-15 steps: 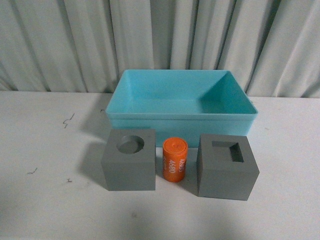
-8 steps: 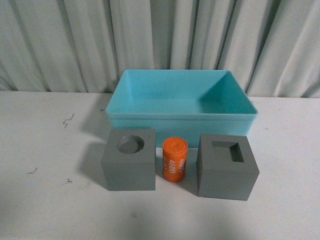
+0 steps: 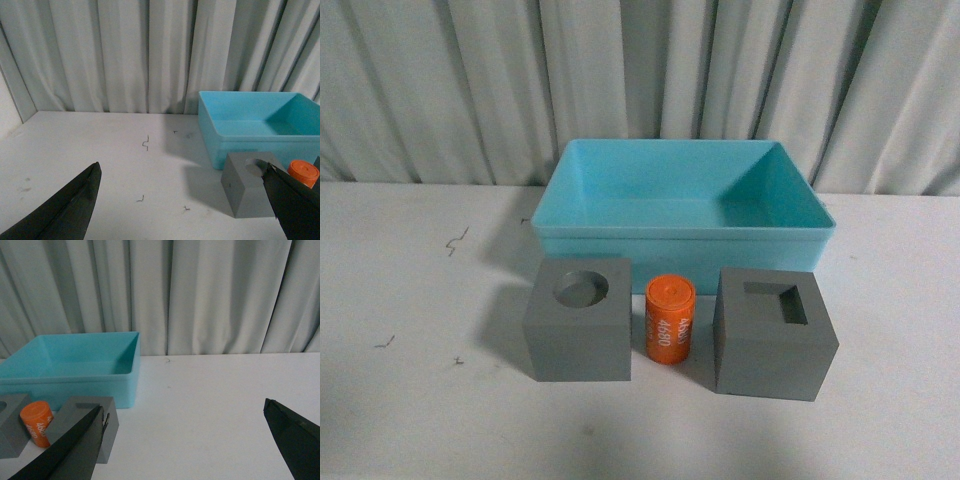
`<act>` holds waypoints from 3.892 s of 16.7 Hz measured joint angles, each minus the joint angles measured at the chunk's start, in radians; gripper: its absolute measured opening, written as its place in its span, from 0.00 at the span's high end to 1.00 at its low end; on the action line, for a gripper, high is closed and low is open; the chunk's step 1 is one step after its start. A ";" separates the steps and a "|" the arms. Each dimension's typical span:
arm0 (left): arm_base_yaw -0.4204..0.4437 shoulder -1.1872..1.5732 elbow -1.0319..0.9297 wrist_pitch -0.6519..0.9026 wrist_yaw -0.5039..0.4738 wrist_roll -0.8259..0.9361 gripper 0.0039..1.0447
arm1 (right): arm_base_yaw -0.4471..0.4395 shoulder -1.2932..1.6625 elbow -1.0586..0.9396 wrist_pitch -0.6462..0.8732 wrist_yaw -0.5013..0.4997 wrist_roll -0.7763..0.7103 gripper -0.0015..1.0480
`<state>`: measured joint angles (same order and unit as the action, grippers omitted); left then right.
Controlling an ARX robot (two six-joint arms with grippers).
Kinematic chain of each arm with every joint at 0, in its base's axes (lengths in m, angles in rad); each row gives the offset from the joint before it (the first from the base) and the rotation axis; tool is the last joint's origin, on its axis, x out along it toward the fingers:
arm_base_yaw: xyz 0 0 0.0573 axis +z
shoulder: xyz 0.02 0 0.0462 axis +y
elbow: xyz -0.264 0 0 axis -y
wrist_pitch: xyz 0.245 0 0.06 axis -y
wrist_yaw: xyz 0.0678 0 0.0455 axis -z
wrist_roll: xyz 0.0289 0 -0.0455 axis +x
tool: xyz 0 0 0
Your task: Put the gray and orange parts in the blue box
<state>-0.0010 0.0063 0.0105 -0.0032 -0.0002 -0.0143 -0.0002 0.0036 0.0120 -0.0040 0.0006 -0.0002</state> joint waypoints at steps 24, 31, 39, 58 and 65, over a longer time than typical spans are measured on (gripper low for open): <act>0.000 0.000 0.000 0.000 0.000 0.000 0.06 | 0.000 0.000 0.000 0.000 0.000 0.000 0.06; 0.000 0.000 0.000 0.000 0.000 0.000 0.06 | 0.000 0.000 0.000 0.000 0.000 0.000 0.06; 0.000 0.000 0.000 0.000 0.000 0.000 0.06 | 0.000 0.000 0.000 0.000 0.000 0.000 0.06; 0.001 0.000 0.000 0.000 0.000 0.000 0.06 | 0.090 1.487 0.616 0.180 -0.077 -0.019 0.06; 0.001 0.000 0.000 0.000 0.000 0.000 0.06 | 0.219 1.749 0.762 0.267 -0.024 0.095 0.06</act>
<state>-0.0002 0.0063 0.0105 -0.0036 -0.0002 -0.0143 0.2184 1.7531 0.7738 0.2630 -0.0231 0.0944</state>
